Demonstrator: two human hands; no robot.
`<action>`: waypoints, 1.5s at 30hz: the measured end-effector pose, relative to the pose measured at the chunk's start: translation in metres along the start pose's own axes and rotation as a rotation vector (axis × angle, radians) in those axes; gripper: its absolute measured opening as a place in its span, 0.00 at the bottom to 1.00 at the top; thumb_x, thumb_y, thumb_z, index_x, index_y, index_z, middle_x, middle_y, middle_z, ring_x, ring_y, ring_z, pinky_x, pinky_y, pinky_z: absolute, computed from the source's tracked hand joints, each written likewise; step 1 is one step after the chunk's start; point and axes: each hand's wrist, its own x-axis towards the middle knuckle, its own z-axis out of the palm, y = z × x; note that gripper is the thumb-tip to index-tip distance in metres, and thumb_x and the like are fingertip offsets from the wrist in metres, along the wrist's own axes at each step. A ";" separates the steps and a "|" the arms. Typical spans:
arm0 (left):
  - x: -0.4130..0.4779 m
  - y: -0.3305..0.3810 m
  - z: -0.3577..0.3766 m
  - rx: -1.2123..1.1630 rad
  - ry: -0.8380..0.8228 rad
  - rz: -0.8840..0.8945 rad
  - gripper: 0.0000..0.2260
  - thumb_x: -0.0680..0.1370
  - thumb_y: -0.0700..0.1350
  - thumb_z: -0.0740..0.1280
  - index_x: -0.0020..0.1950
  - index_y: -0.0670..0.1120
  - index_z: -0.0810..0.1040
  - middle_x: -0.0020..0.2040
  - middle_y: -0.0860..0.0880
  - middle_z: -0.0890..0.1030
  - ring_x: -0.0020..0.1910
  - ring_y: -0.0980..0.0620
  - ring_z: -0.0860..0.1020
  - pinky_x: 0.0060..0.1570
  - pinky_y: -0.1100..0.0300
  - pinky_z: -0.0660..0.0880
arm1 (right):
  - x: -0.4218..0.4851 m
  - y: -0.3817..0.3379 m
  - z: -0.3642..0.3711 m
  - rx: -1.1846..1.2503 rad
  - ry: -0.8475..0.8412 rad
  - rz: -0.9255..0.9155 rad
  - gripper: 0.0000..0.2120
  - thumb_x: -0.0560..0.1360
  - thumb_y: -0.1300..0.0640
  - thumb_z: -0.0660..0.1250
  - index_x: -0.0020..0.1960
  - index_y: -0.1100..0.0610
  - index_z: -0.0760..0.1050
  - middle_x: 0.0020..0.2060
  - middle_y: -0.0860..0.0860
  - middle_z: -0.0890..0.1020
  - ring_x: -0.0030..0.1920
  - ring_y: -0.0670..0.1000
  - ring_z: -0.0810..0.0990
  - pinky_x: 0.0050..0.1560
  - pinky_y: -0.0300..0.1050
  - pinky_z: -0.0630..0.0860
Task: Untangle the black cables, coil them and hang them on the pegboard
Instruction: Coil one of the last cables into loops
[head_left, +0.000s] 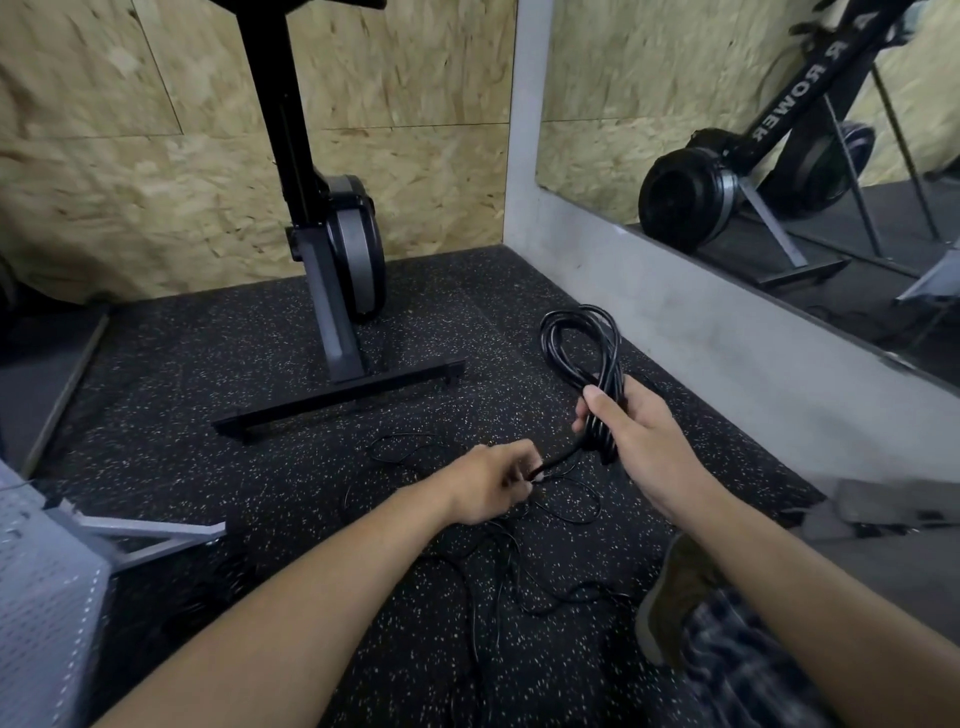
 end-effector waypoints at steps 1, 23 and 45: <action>-0.001 -0.002 0.000 0.061 -0.019 -0.019 0.04 0.84 0.45 0.66 0.51 0.54 0.75 0.45 0.53 0.81 0.46 0.50 0.79 0.49 0.55 0.76 | 0.003 0.003 -0.003 -0.029 0.038 0.001 0.08 0.84 0.53 0.64 0.52 0.56 0.78 0.42 0.49 0.85 0.45 0.49 0.84 0.53 0.50 0.79; -0.006 0.039 -0.042 -0.047 0.649 0.239 0.12 0.66 0.53 0.84 0.42 0.50 0.85 0.40 0.55 0.82 0.42 0.58 0.80 0.45 0.57 0.78 | -0.006 0.007 -0.006 -0.758 -0.412 -0.110 0.10 0.83 0.45 0.65 0.53 0.52 0.72 0.40 0.45 0.78 0.38 0.41 0.76 0.37 0.34 0.69; -0.006 0.017 -0.030 -0.620 0.310 -0.102 0.07 0.85 0.41 0.65 0.59 0.40 0.80 0.52 0.41 0.87 0.51 0.47 0.86 0.59 0.52 0.81 | -0.004 0.007 -0.016 -0.363 -0.170 -0.133 0.02 0.85 0.48 0.62 0.53 0.40 0.73 0.37 0.25 0.78 0.40 0.30 0.78 0.40 0.28 0.71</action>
